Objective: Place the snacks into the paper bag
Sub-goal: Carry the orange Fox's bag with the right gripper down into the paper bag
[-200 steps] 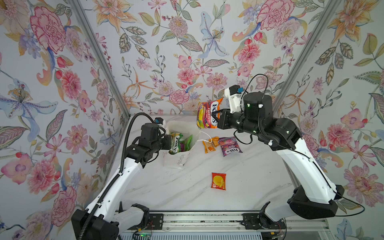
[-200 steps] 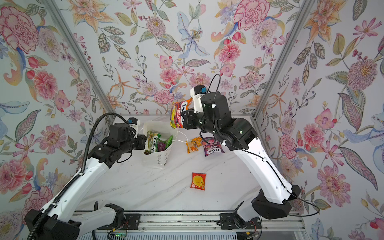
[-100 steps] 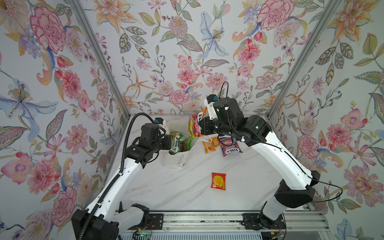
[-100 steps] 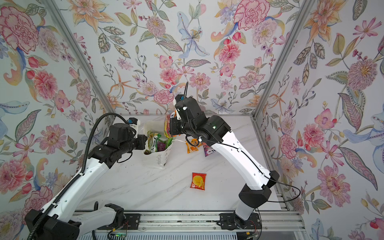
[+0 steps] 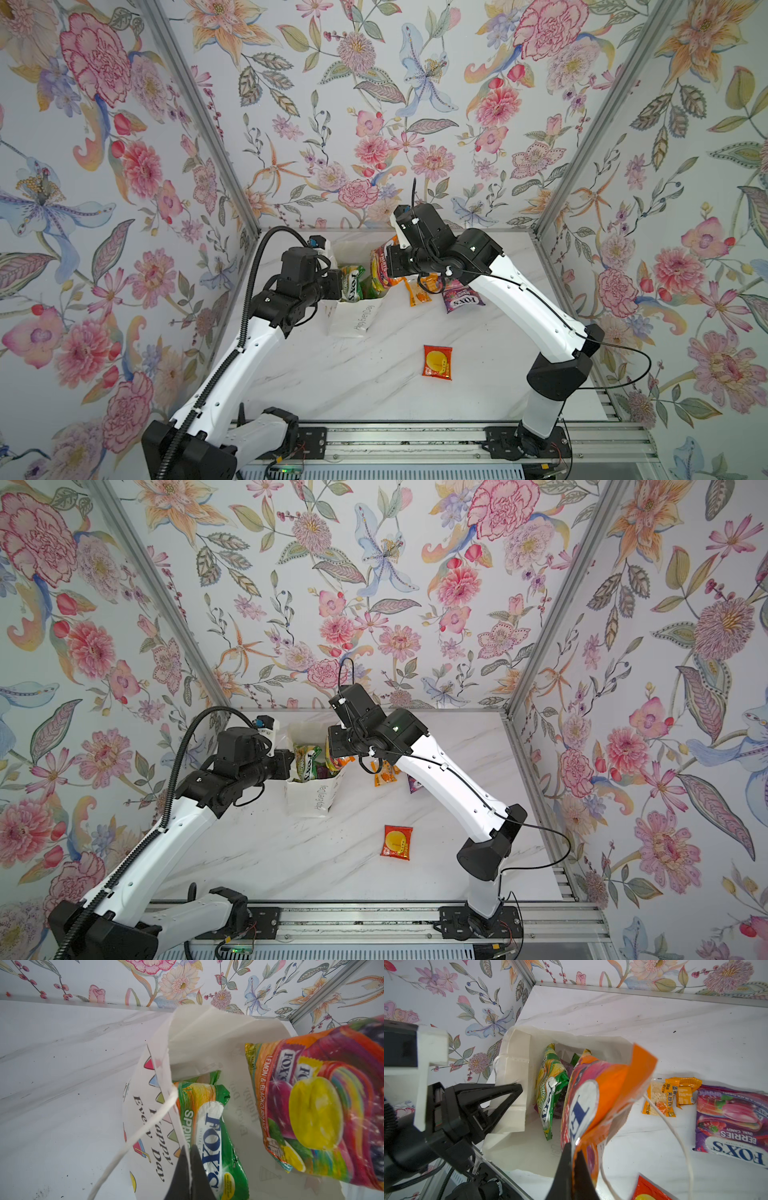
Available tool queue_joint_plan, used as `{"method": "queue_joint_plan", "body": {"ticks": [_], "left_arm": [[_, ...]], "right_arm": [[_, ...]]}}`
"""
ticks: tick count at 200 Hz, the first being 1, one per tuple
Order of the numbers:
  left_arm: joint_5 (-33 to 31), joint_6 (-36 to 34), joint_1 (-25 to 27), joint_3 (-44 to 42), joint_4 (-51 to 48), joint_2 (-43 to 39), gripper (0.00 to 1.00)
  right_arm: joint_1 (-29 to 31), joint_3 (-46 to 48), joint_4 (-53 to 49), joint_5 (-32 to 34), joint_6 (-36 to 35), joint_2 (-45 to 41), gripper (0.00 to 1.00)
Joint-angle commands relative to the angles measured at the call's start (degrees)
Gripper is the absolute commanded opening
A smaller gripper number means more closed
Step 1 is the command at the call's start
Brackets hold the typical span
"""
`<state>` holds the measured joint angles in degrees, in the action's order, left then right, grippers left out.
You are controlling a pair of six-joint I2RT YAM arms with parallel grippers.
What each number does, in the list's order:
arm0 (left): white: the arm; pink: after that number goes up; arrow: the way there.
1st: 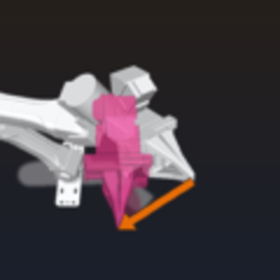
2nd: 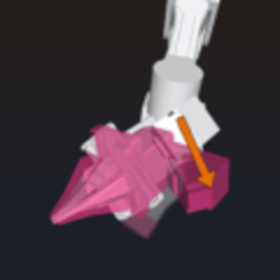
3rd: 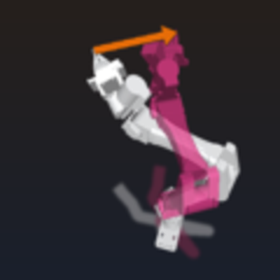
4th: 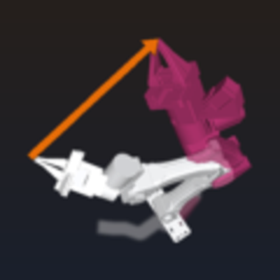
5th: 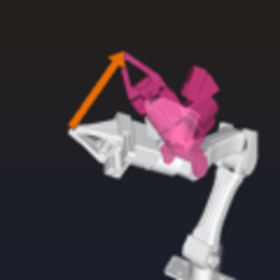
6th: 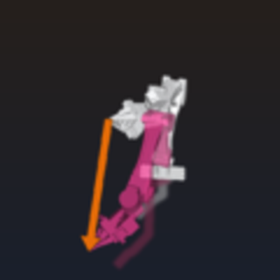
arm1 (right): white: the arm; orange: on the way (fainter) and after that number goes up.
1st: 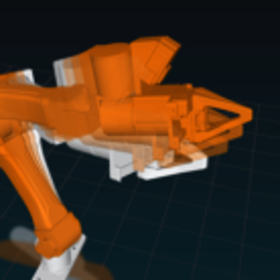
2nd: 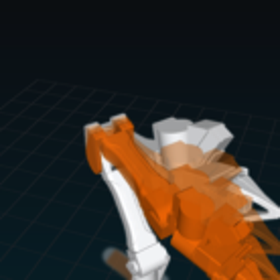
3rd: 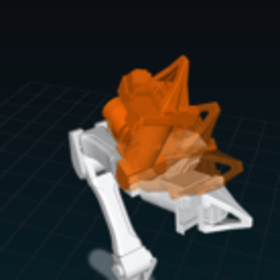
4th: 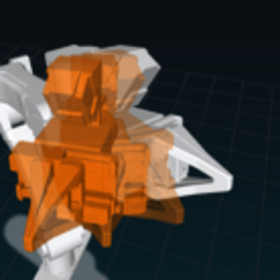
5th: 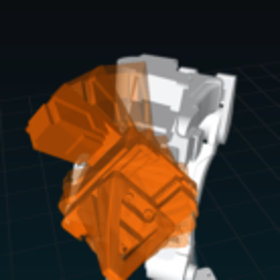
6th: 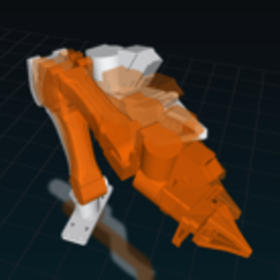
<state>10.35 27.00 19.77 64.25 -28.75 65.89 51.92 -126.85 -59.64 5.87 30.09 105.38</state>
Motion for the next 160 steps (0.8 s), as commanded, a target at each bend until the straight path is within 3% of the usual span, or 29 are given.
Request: {"method": "queue_joint_plan", "body": {"ticks": [1, 160], "left_arm": [[1.69, -0.23, -0.34, 0.34, 4.47, -1.81, 0.0], [4.49, -0.21, -0.27, 0.29, 5.72, -1.26, 0.0]], "right_arm": [[0.5, -2.99, -1.31, 0.81, 0.51, 1.01, 0.0], [-0.22, -11.82, -6.53, 4.09, -0.77, 11.97, 0.0]]}}
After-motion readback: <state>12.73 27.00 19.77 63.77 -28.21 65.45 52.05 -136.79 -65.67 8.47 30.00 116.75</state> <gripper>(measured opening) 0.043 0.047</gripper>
